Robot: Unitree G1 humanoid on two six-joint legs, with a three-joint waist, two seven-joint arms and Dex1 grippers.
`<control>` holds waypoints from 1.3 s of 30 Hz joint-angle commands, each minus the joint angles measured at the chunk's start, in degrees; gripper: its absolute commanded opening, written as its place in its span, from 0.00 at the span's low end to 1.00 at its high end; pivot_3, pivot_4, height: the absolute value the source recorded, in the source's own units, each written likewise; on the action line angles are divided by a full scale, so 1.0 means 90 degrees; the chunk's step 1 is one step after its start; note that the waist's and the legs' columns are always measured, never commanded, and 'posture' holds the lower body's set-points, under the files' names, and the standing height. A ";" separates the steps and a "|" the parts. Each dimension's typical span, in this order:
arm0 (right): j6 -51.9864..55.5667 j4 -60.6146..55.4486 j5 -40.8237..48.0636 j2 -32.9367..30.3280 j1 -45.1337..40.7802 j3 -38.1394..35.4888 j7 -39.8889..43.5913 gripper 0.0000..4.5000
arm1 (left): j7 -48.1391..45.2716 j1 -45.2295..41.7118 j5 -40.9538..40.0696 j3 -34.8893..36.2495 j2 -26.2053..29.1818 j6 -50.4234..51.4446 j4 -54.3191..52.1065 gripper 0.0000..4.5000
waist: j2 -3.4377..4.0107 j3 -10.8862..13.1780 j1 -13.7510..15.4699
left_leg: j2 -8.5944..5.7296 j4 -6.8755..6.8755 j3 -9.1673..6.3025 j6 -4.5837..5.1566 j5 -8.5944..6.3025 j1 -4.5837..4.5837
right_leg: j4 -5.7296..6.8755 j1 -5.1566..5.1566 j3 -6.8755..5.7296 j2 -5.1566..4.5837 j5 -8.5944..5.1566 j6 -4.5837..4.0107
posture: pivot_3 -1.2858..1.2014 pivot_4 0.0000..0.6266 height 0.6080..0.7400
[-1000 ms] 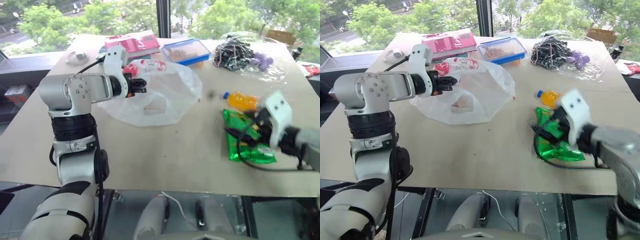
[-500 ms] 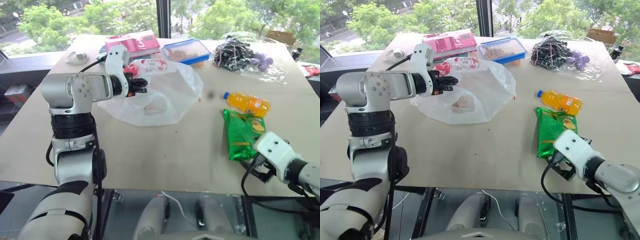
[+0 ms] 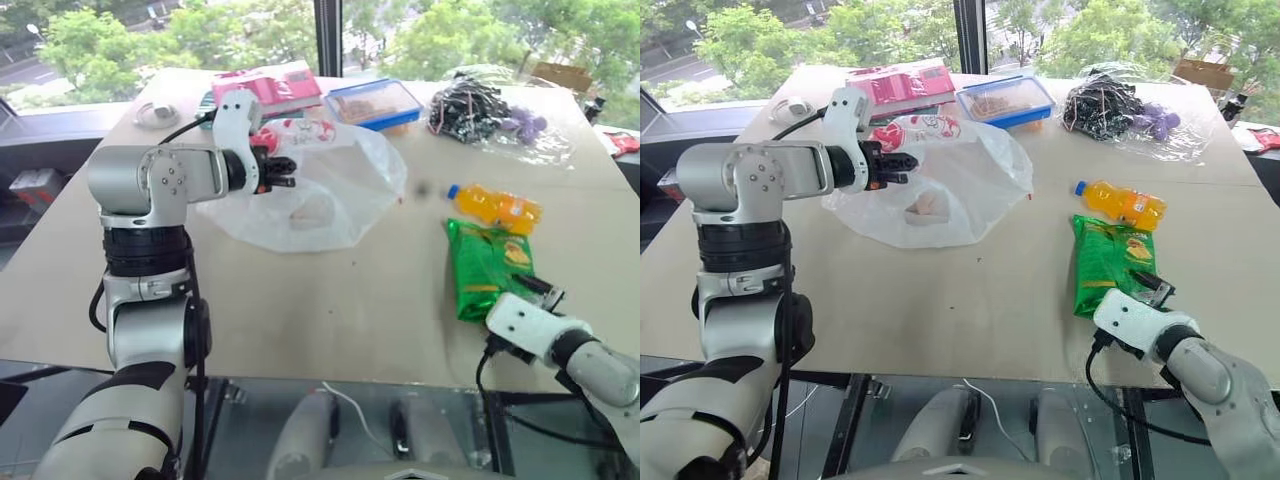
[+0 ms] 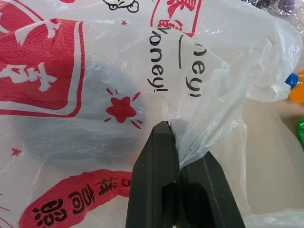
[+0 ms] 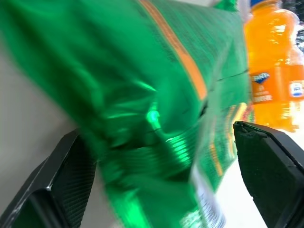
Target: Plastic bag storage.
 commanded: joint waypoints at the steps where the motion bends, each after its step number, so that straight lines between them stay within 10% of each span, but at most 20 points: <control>1: -0.0177 -0.0013 -0.0335 0.0184 -0.0124 -0.0008 -0.0053 0.77 | -0.0069 -0.0214 0.0004 0.0035 0.0095 -0.0166 -0.0067 0.00 | 0.0000 0.0000 0.0003 | -0.0001 0.0000 0.0001 0.0000 0.0000 0.0000 | 0.0000 0.0000 0.0001 0.0001 0.0000 0.0000 | 0.52 0.24 0.94; 6: -0.0669 -0.0400 -0.0238 0.0112 -0.0083 -0.0287 0.0499 0.31 | -0.0078 -0.0205 0.0012 0.0040 0.0122 -0.0166 -0.0080 0.00 | 0.0000 0.0000 0.0002 | -0.0002 0.0000 0.0000 0.0000 0.0000 0.0000 | 0.0000 0.0000 0.0000 0.0005 0.0000 0.0000 | 0.52 0.24 0.94; 13: -0.1117 -0.1167 0.0926 0.0154 -0.1202 -0.0938 0.1699 0.31 | -0.0214 -0.0179 -0.0025 0.0029 0.0195 -0.0159 -0.0040 0.00 | 0.0000 0.0001 -0.0056 | -0.0001 0.0004 0.0000 0.0001 0.0000 0.0003 | 0.0002 0.0004 -0.0001 0.0009 0.0000 0.0001 | 0.52 0.24 0.94; 20: -0.1968 0.0150 0.0877 0.0657 -0.3649 0.0328 0.2201 0.31 | -0.0654 -0.0018 -0.0236 -0.0181 0.0467 -0.0018 -0.0368 0.00 | -0.0003 0.0003 -0.0070 | 0.0000 0.0006 -0.0006 0.0001 -0.0001 0.0005 | 0.0001 0.0010 -0.0007 0.0009 0.0001 -0.0001 | 0.52 0.24 0.94; 39: -0.5110 0.4777 -0.0465 0.3210 -0.6590 0.1580 0.0824 0.31 | -0.0652 -0.0093 -0.0694 0.0559 0.0560 0.0824 -0.0729 0.00 | -0.0003 0.0006 -0.0091 | -0.0005 0.0004 -0.0001 -0.0001 0.0001 0.0002 | 0.0024 -0.0013 0.0006 0.0011 0.0001 -0.0004 | 0.52 0.24 0.94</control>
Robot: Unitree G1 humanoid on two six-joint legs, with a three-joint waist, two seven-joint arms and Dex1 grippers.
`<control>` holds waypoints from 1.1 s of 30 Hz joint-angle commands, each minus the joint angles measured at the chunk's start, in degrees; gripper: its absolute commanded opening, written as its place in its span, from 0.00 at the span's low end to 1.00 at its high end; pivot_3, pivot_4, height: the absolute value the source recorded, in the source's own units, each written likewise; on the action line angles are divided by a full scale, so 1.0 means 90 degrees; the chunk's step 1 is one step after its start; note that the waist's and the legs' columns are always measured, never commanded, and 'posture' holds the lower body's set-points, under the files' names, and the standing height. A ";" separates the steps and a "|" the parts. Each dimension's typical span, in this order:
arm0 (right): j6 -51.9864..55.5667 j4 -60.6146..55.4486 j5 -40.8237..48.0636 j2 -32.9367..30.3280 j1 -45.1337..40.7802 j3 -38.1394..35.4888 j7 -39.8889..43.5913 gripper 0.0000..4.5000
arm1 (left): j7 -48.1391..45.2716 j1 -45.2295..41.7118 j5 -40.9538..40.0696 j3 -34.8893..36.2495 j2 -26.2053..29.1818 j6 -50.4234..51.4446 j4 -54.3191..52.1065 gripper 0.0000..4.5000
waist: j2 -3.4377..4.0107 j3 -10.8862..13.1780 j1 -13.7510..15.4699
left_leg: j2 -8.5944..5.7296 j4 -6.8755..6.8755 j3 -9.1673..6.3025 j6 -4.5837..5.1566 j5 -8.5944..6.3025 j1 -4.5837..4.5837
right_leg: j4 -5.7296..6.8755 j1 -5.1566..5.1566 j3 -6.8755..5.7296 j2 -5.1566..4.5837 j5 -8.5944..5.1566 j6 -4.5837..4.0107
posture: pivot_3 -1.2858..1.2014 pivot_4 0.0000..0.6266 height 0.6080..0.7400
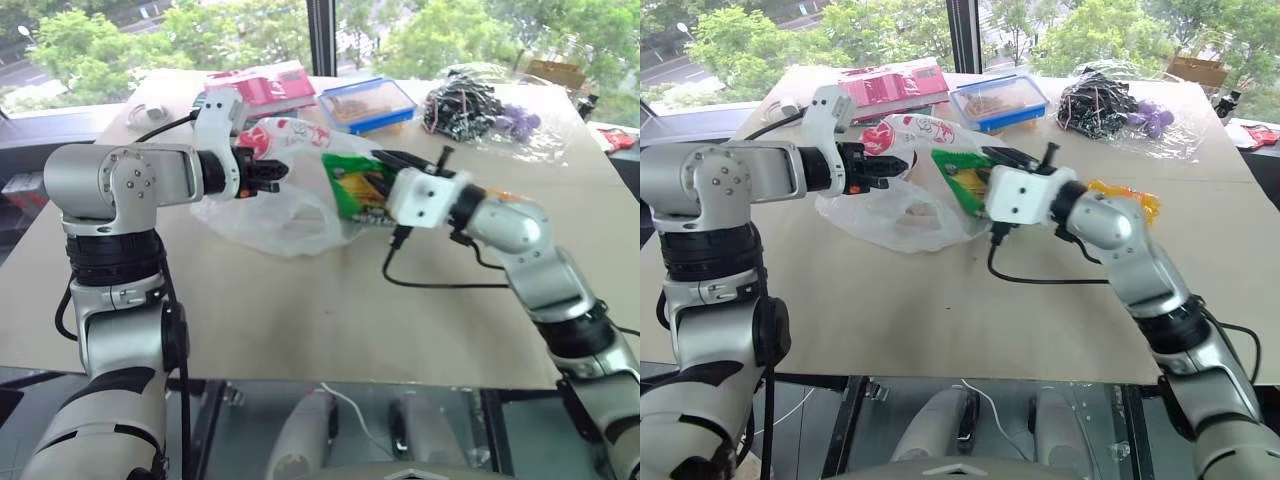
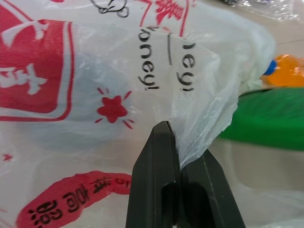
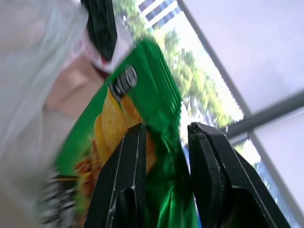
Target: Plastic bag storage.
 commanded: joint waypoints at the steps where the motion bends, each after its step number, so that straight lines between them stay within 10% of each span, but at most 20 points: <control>1: -0.1155 0.1302 -0.0773 0.0596 -0.0574 0.0334 -0.1014 0.31 | -0.0025 -0.0303 -0.0219 0.0349 -0.0053 0.0243 -0.0231 0.00 | 0.0000 0.0000 -0.0006 | -0.0002 0.0001 0.0002 0.0000 0.0000 -0.0001 | 0.0000 0.0000 0.0002 -0.0001 0.0000 0.0000 | 0.52 0.24 0.94; 6: -0.1364 0.2158 -0.0908 0.1172 -0.0995 0.0157 -0.1552 0.31 | 0.0055 -0.0293 -0.0191 0.0478 -0.0019 0.0348 -0.0246 0.00 | 0.0000 0.0000 -0.0010 | 0.0000 -0.0003 0.0000 -0.0008 0.0005 0.0002 | 0.0003 -0.0004 0.0003 0.0003 0.0001 -0.0001 | 0.52 0.24 0.94; 16: 0.1195 -0.0143 0.0395 0.0130 0.0215 -0.0071 0.1165 0.31 | 0.0131 -0.0216 -0.0136 0.0405 -0.0086 0.0241 -0.0216 0.00 | 0.0001 0.0000 0.0001 | -0.0005 -0.0002 -0.0007 -0.0007 0.0004 0.0001 | 0.0007 0.0001 0.0000 0.0003 0.0001 -0.0001 | 0.52 0.24 0.94; 22: 0.2757 -0.1181 0.0465 -0.0036 0.0504 -0.0209 0.1342 0.80 | 0.0125 -0.0204 -0.0118 0.0322 -0.0167 0.0164 -0.0161 0.00 | 0.0001 0.0000 -0.0009 | 0.0010 -0.0005 -0.0007 -0.0008 0.0004 0.0005 | 0.0009 -0.0002 0.0002 0.0017 0.0001 -0.0002 | 0.52 0.24 0.94; 33: 0.2158 -0.0910 -0.0292 -0.0529 0.0554 0.0009 0.0817 0.80 | 0.0119 -0.0165 -0.0116 0.0234 -0.0247 0.0046 -0.0133 0.00 | 0.0001 0.0000 0.0013 | -0.0003 -0.0003 -0.0004 -0.0008 0.0004 0.0000 | 0.0005 -0.0002 0.0000 -0.0001 0.0001 -0.0001 | 0.52 0.24 0.94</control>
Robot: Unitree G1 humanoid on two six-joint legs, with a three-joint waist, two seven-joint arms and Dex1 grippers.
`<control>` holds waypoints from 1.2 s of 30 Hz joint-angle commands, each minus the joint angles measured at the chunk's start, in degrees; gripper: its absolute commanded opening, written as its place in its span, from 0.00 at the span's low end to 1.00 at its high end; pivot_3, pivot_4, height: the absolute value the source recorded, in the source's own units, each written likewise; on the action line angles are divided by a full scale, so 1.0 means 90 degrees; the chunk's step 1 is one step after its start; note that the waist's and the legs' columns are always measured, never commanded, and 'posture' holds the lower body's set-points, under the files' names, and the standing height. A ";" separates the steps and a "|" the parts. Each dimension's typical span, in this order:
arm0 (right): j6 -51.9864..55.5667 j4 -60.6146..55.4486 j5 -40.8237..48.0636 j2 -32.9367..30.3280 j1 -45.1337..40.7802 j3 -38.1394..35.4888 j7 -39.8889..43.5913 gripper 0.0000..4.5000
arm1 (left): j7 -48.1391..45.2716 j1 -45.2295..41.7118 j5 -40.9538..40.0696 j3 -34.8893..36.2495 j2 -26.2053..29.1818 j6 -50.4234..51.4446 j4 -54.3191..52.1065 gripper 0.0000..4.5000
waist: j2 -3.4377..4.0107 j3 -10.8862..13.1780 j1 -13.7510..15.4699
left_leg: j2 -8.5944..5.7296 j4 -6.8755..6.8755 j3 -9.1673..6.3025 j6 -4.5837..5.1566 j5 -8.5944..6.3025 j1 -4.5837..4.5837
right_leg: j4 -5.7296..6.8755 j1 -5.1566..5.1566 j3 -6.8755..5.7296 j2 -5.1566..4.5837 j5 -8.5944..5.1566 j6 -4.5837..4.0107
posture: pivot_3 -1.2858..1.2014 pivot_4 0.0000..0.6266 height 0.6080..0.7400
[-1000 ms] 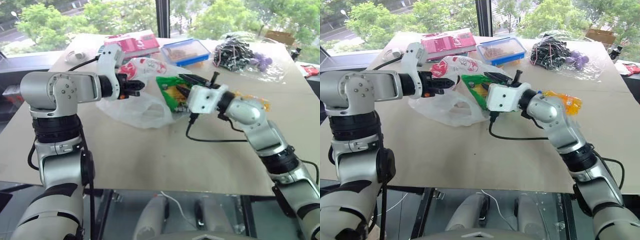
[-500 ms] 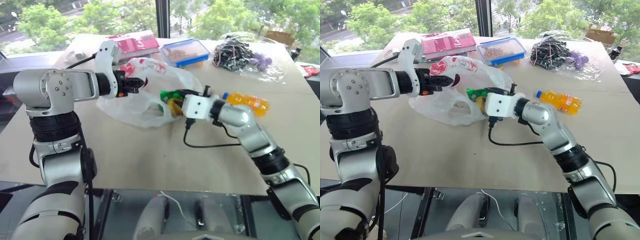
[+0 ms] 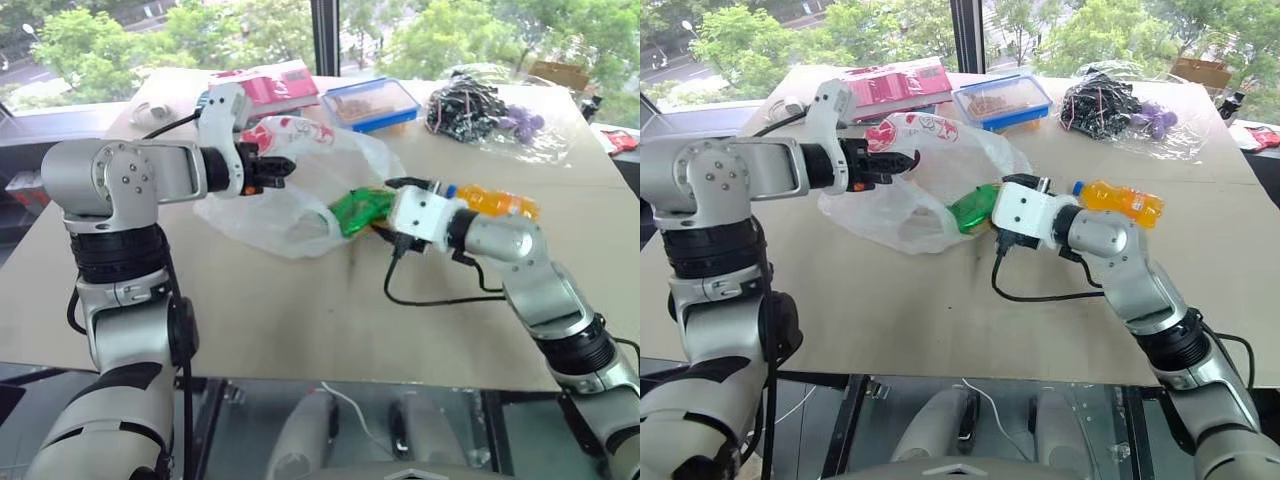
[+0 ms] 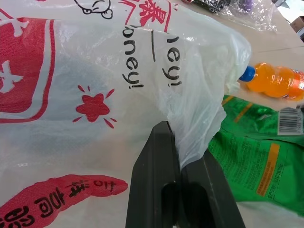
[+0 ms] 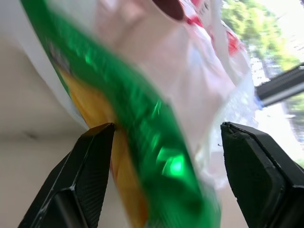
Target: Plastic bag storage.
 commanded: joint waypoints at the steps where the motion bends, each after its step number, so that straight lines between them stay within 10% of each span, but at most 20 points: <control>1: -0.0588 0.0149 -0.0253 -0.0080 -0.0152 0.0035 -0.0140 0.80 | -0.0019 -0.0026 -0.0040 0.0041 0.0016 -0.0146 -0.0124 0.00 | 0.0000 0.0000 -0.0008 | 0.0000 0.0000 0.0001 0.0000 0.0000 0.0000 | 0.0000 0.0000 0.0000 0.0000 0.0000 0.0000 | 0.52 0.24 0.94; 4: -0.0883 0.0320 -0.0291 -0.0157 -0.0101 0.0152 0.0053 0.75 | -0.0004 0.0004 -0.0044 0.0051 0.0008 -0.0137 -0.0184 0.00 | 0.0000 0.0000 -0.0009 | 0.0002 0.0000 0.0003 0.0000 0.0000 0.0000 | 0.0000 -0.0001 0.0002 0.0000 0.0000 0.0000 | 0.52 0.24 0.94; 13: 0.0175 -0.0142 0.0631 0.0273 -0.0200 -0.0729 0.0133 0.00 | 0.0086 0.0056 -0.0034 0.0180 -0.0057 -0.0154 -0.0209 0.00 | 0.0000 0.0000 0.0002 | 0.0002 0.0000 0.0001 0.0000 0.0000 -0.0001 | -0.0001 0.0000 0.0001 0.0000 0.0000 0.0000 | 0.52 0.24 0.94; 26: 0.7612 -0.1146 0.3874 0.3588 -0.1206 -0.4832 -0.1150 0.00 | 0.0093 -0.0176 -0.0151 0.0689 -0.0264 -0.0266 0.0005 0.00 | 0.0004 0.0000 -0.0010 | 0.0004 -0.0007 -0.0002 0.0001 0.0000 -0.0002 | 0.0002 -0.0007 0.0006 -0.0014 0.0001 -0.0002 | 0.52 0.24 0.94; 36: 0.8003 0.0244 0.4689 0.5375 -0.2428 -0.7263 -0.2716 0.00 | -0.0116 -0.0182 -0.0405 0.0793 -0.0261 -0.0454 -0.0096 0.00 | 0.0008 0.0001 -0.0007 | -0.0024 -0.0034 0.0006 0.0001 0.0000 -0.0005 | -0.0004 -0.0020 0.0015 -0.0024 0.0001 -0.0003 | 0.52 0.24 0.94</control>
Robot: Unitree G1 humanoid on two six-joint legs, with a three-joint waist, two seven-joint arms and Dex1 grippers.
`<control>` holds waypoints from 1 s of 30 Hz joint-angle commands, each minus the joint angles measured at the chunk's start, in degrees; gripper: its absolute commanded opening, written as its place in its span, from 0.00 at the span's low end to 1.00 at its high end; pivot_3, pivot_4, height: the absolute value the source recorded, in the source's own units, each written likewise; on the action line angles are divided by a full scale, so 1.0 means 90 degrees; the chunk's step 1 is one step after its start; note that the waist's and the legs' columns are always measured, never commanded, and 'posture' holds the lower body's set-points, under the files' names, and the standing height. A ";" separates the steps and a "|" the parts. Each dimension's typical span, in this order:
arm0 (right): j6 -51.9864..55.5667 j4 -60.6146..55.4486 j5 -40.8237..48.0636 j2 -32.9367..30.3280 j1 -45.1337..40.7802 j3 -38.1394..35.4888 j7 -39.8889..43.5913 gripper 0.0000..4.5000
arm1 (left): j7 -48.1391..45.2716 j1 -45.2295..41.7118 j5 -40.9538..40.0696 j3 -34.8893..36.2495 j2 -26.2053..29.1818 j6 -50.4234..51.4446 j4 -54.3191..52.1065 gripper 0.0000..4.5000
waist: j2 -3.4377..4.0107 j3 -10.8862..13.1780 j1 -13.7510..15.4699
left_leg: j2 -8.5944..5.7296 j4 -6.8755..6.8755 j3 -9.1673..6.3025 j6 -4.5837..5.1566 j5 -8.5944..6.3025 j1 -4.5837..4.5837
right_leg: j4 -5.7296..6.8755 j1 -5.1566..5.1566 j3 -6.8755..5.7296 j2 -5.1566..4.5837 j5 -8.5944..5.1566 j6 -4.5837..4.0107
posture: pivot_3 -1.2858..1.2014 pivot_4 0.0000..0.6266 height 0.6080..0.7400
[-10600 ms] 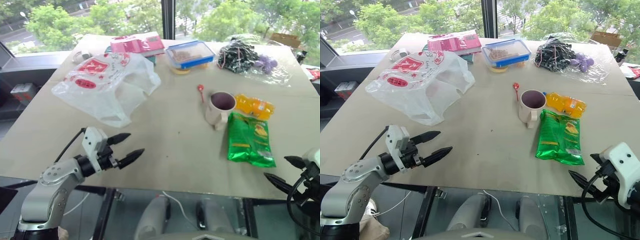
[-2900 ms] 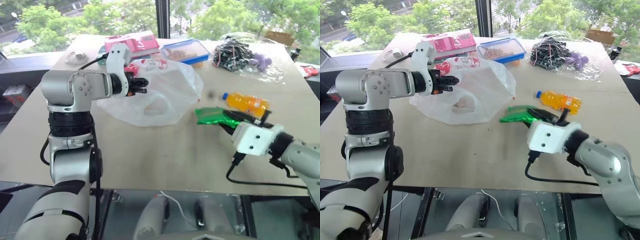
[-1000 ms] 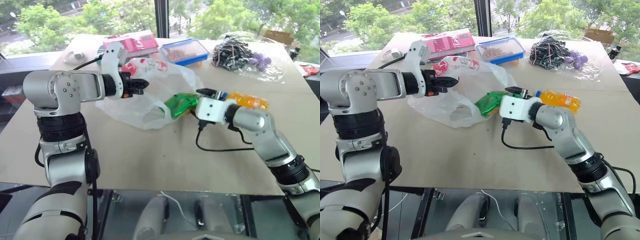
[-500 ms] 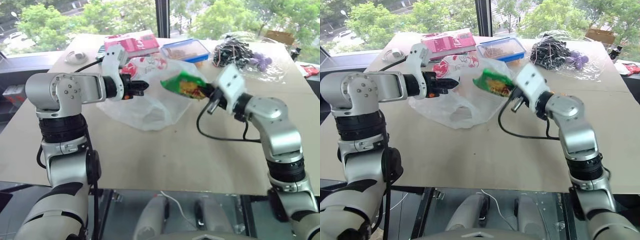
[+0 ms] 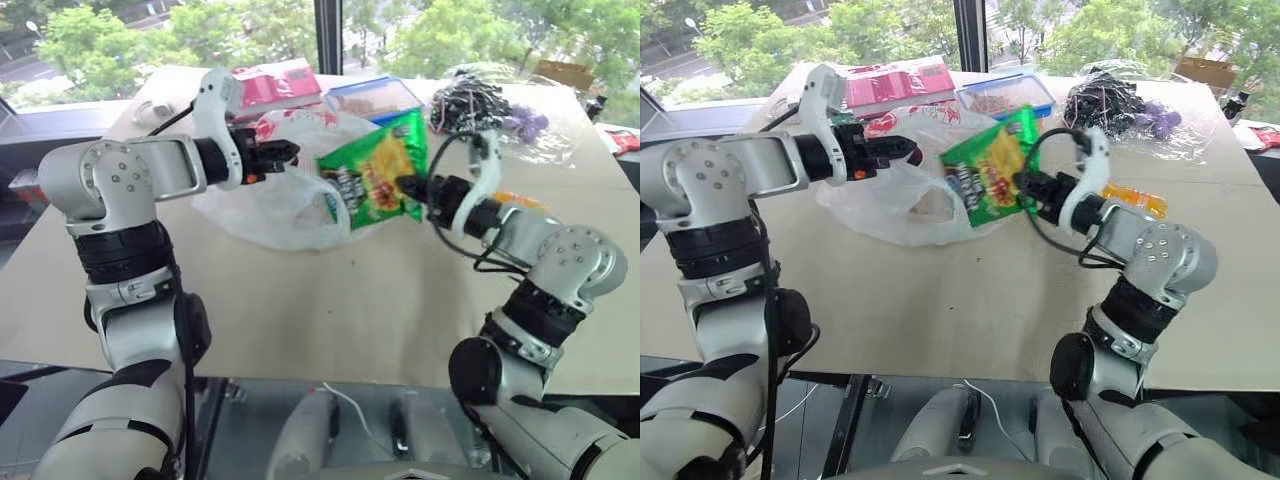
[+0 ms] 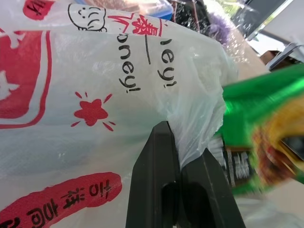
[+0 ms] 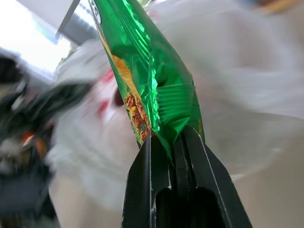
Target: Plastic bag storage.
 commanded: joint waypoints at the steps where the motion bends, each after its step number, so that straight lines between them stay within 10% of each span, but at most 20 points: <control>1: 0.0034 0.0413 0.0405 0.1220 -0.0933 -0.0829 -0.0504 0.00 | -0.0100 -0.0089 -0.0188 0.0054 0.0055 -0.0169 -0.0239 0.00 | 0.0003 0.0002 -0.0016 | 0.0001 -0.0004 0.0003 0.0000 0.0000 0.0001 | 0.0001 -0.0003 0.0003 0.0000 0.0000 0.0000 | 0.52 0.24 0.94; 9: -0.0636 0.1390 0.1310 0.1535 -0.1502 -0.1664 -0.1431 0.00 | -0.0091 0.0033 -0.0236 0.0008 0.0125 -0.0169 -0.0329 0.00 | 0.0005 0.0002 -0.0135 | 0.0029 -0.0043 0.0025 -0.0017 0.0012 0.0000 | 0.0006 -0.0038 0.0028 0.0006 -0.0001 -0.0003 | 0.52 0.24 0.94; 30: -0.3428 0.4664 0.3009 0.1569 -0.1105 0.0728 -0.2012 0.00 | 0.0022 0.0083 -0.0539 0.0205 -0.0099 -0.0349 -0.0582 0.00 | 0.0005 0.0002 -0.0189 | 0.0030 -0.0048 0.0043 -0.0015 0.0011 -0.0001 | 0.0002 -0.0043 0.0043 0.0012 -0.0001 -0.0003 | 0.52 0.24 0.94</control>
